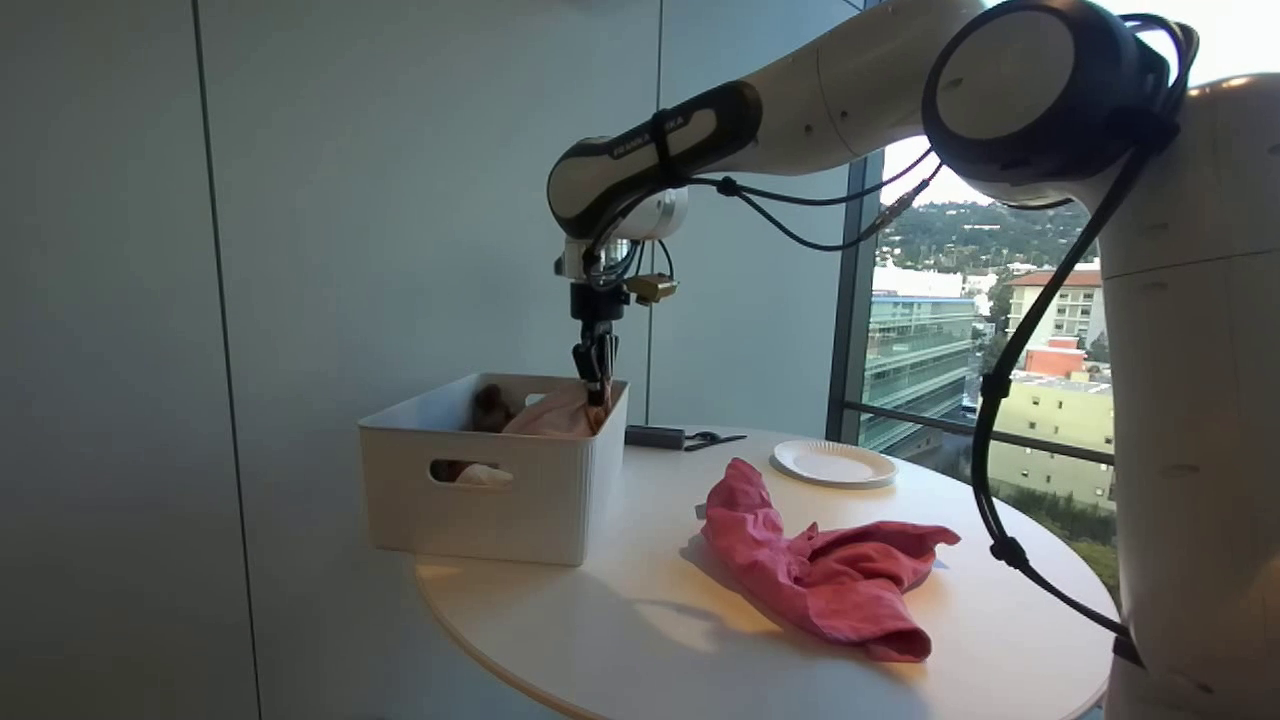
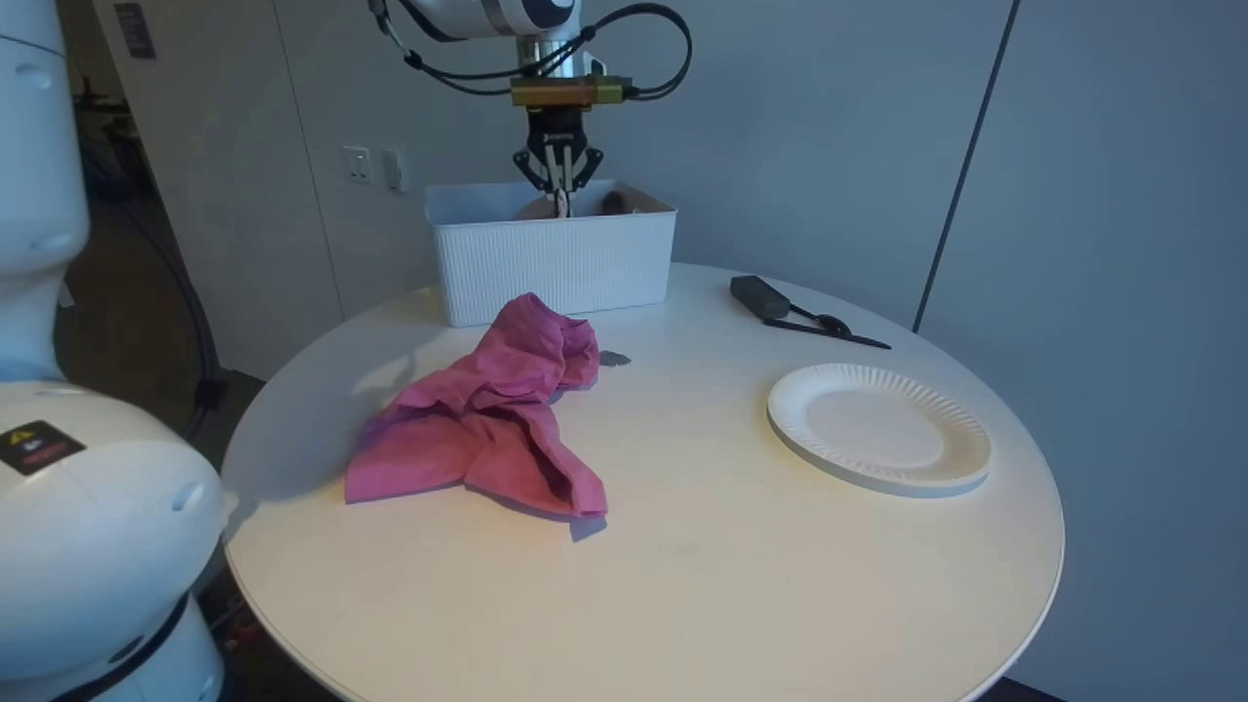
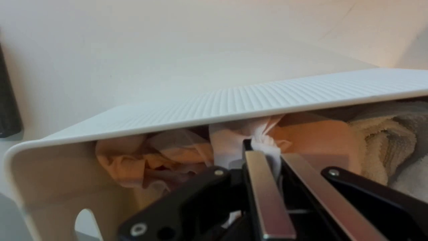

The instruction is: Remove some clothes from the white basket and put them on the table

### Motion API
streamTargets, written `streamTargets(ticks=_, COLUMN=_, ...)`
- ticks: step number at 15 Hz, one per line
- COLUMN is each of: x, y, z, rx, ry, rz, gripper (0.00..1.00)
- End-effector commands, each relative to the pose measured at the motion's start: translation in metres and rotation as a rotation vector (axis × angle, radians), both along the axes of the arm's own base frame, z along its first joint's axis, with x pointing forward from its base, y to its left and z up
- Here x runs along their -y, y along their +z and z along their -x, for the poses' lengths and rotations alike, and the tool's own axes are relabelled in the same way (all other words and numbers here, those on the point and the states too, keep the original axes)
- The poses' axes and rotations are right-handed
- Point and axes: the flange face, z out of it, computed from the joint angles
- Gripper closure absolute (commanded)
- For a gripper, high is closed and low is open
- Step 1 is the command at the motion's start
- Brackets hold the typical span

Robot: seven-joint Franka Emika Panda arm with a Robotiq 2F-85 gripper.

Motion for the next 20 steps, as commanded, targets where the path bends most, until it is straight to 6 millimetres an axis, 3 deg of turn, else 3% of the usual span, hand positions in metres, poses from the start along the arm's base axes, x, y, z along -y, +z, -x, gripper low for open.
streamTargets(ticks=1, x=-0.001, y=0.050, z=0.014, rx=0.131, ry=0.012, rz=0.011, gripper=0.93)
streamTargets(ticks=6, x=0.005, y=0.117, z=0.051, rx=0.321, ry=-0.014, rz=0.097, gripper=0.93)
streamTargets(ticks=9, x=0.009, y=0.155, z=0.093, rx=0.445, ry=-0.076, rz=0.175, gripper=0.93)
streamTargets(ticks=12, x=0.015, y=0.179, z=0.141, rx=0.536, ry=-0.171, rz=0.261, gripper=0.93)
streamTargets(ticks=15, x=0.018, y=0.191, z=0.197, rx=0.597, ry=-0.291, rz=0.365, gripper=0.93)
streamTargets(ticks=20, x=0.015, y=0.189, z=0.296, rx=0.649, ry=-0.527, rz=0.502, gripper=0.93)
